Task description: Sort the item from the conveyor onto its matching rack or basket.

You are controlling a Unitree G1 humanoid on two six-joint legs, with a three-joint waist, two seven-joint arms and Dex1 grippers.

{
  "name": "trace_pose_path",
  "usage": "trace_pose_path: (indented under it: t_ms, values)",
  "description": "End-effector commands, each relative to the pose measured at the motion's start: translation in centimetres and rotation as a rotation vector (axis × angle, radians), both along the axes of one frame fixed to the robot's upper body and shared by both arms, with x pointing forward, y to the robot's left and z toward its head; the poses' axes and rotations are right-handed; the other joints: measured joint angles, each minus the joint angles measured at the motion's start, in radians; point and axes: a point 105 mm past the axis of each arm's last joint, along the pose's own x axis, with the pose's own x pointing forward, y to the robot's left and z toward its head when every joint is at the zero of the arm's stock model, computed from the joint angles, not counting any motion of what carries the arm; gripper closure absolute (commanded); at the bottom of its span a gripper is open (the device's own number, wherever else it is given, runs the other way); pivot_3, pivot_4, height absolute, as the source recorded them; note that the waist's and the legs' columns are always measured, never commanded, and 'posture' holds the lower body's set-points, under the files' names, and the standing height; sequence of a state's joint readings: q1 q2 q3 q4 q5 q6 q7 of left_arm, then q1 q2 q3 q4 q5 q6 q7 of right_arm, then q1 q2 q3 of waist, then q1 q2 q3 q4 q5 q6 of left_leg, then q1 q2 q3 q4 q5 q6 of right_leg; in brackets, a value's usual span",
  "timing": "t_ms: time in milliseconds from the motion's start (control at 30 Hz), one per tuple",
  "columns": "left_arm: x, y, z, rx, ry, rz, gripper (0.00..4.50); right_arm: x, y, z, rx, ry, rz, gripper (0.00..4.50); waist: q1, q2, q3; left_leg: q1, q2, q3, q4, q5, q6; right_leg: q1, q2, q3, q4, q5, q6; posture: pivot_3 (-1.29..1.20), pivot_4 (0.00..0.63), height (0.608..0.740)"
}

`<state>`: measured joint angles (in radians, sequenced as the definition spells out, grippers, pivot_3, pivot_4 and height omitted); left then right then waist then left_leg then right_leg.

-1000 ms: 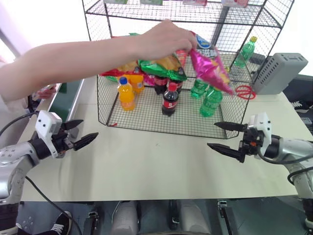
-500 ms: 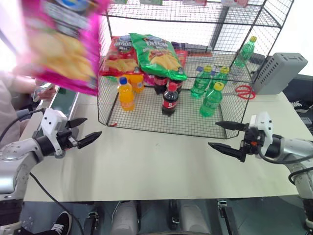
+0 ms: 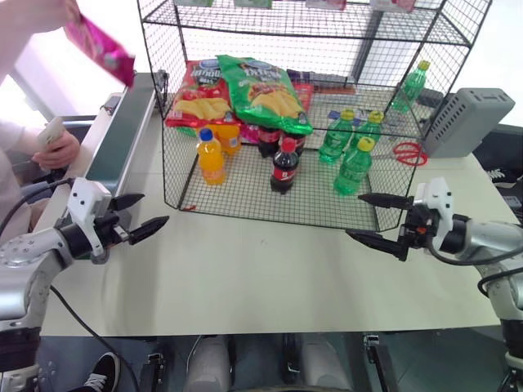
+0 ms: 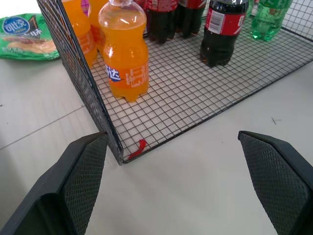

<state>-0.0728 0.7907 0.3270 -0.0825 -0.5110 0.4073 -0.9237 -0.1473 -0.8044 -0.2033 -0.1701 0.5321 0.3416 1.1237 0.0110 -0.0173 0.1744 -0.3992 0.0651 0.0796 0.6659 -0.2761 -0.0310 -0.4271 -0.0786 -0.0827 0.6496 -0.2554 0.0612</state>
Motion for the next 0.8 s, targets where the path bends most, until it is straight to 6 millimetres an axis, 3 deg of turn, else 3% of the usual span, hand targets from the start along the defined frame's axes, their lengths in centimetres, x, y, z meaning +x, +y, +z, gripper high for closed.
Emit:
trace_pose_path:
  t_ms: [33, 300, 700, 800]
  values:
    - [-0.5, 0.1, 1.2, 0.010, -0.032, -0.015, 0.00, 0.1, 0.5, 0.8, 0.012, -0.039, 0.025, 0.04, 0.000, 0.000, 0.000, 0.000, 0.000, 0.000, 0.000, 0.000, 0.000, 0.000, 0.000, 0.000, 0.000, 0.000, 0.000, 0.00, 0.150, 0.740]
    - [-1.9, 0.4, 0.7, -0.071, 0.108, -0.022, 0.00, 0.3, 1.3, 0.6, 0.031, -0.015, 0.060, 0.04, -0.001, 0.000, 0.000, 0.000, 0.000, 0.000, 0.000, 0.000, 0.000, 0.000, 0.000, 0.000, 0.000, 0.000, 0.000, 0.00, 0.150, 0.740]
    - [-2.1, 1.1, 2.5, -0.089, 0.011, -0.023, 0.00, 1.2, 1.9, 0.6, 0.036, -0.024, 0.093, 0.04, 0.000, 0.000, 0.000, 0.000, 0.000, 0.000, 0.000, 0.000, 0.000, 0.000, 0.000, 0.000, 0.000, 0.000, 0.000, 0.00, 0.150, 0.740]
    - [-1.8, 1.5, 2.5, -0.007, -0.063, 0.002, 0.00, 1.3, 2.0, 0.6, 0.035, -0.028, 0.101, 0.04, 0.000, 0.000, 0.000, 0.000, 0.000, 0.000, 0.000, 0.000, 0.000, 0.000, 0.000, 0.000, 0.000, 0.000, 0.000, 0.00, 0.150, 0.740]
